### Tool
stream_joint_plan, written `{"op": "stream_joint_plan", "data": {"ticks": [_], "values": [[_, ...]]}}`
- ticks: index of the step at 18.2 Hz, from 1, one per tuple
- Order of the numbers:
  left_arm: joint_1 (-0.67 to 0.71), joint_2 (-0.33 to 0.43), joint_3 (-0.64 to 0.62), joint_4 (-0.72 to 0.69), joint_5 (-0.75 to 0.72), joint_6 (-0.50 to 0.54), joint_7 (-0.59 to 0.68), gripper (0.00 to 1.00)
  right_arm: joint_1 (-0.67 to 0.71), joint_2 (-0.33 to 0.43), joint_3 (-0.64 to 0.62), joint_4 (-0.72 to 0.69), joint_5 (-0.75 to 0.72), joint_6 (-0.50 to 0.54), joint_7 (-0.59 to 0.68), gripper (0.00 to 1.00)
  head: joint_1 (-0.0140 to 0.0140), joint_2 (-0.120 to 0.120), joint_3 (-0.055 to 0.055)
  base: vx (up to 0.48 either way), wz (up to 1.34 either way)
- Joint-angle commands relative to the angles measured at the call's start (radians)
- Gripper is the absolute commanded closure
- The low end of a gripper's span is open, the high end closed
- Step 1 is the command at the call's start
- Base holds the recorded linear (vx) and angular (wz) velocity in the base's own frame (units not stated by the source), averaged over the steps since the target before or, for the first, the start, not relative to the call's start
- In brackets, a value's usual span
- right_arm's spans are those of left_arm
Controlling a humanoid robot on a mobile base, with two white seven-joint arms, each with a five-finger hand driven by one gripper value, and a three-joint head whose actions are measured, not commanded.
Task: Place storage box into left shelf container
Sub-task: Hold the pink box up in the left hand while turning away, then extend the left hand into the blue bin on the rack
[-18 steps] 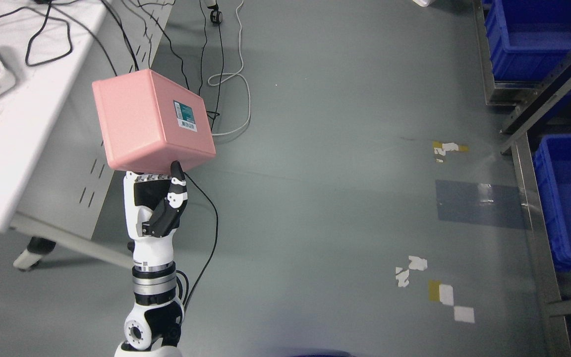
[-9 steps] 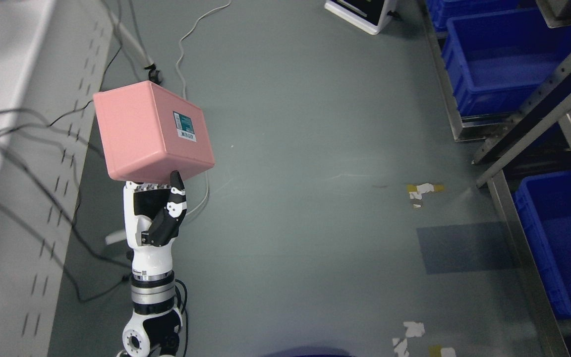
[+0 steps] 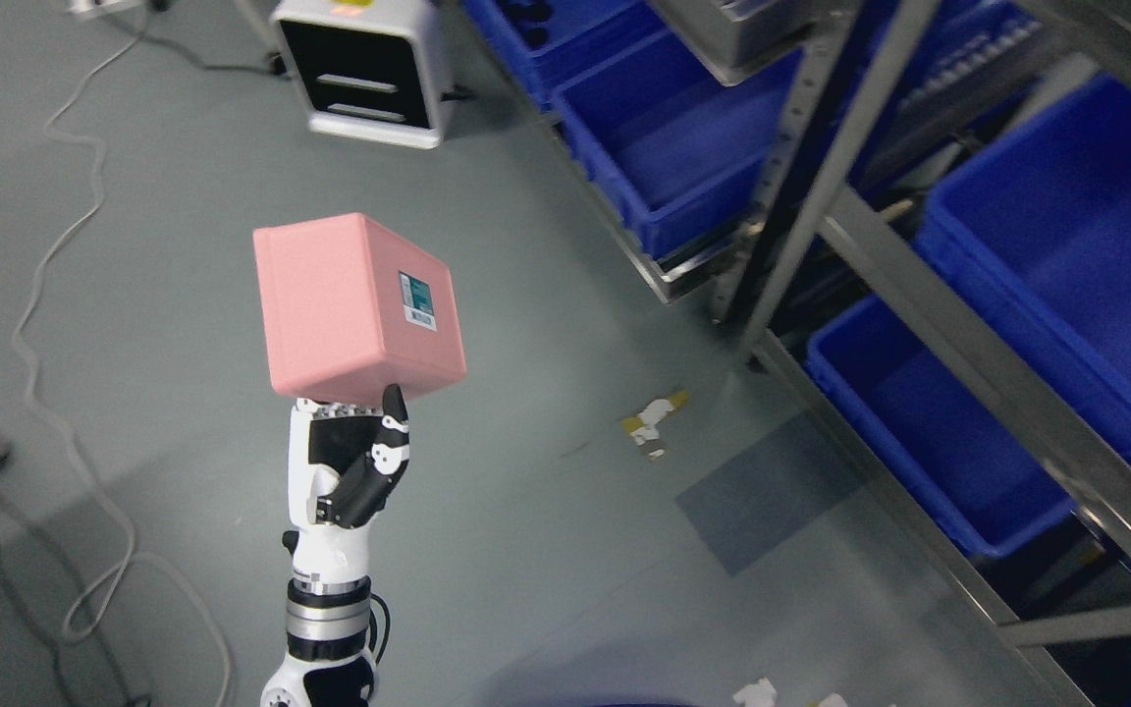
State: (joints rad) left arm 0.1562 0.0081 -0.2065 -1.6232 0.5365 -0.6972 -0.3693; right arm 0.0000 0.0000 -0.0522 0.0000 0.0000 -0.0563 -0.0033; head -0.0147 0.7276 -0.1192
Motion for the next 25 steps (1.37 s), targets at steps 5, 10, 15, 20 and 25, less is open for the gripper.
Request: {"op": "stream_joint_plan", "data": {"ticks": [5, 10, 15, 20, 25], "values": [[0.091, 0.046, -0.117, 0.137, -0.105, 0.001, -0.072, 0.97, -0.005, -0.017, 0.000, -0.017, -0.021, 0.007, 0.002, 0.00, 0.0000, 0.000, 0.000, 0.305, -1.30], [0.050, 0.082, -0.022, 0.146, -0.148, 0.005, -0.103, 0.97, -0.005, -0.017, 0.000, -0.017, -0.021, 0.006, 0.000, 0.00, 0.0000, 0.000, 0.000, 0.217, -1.10], [-0.148, 0.171, 0.149, 0.256, -0.231, 0.064, -0.154, 0.97, -0.005, -0.017, 0.000, -0.017, -0.021, 0.007, 0.002, 0.00, 0.0000, 0.000, 0.000, 0.153, -0.88], [-0.283, 0.245, 0.255, 0.399, -0.393, 0.129, -0.186, 0.97, -0.003, -0.017, 0.000, -0.017, -0.021, 0.007, 0.000, 0.00, 0.0000, 0.000, 0.000, 0.112, -0.52], [-0.489, 0.251, 0.306, 0.575, -0.574, 0.142, -0.264, 0.97, -0.005, -0.017, 0.000, -0.017, -0.021, 0.006, 0.000, 0.00, 0.0000, -0.001, 0.000, 0.072, -0.30]]}}
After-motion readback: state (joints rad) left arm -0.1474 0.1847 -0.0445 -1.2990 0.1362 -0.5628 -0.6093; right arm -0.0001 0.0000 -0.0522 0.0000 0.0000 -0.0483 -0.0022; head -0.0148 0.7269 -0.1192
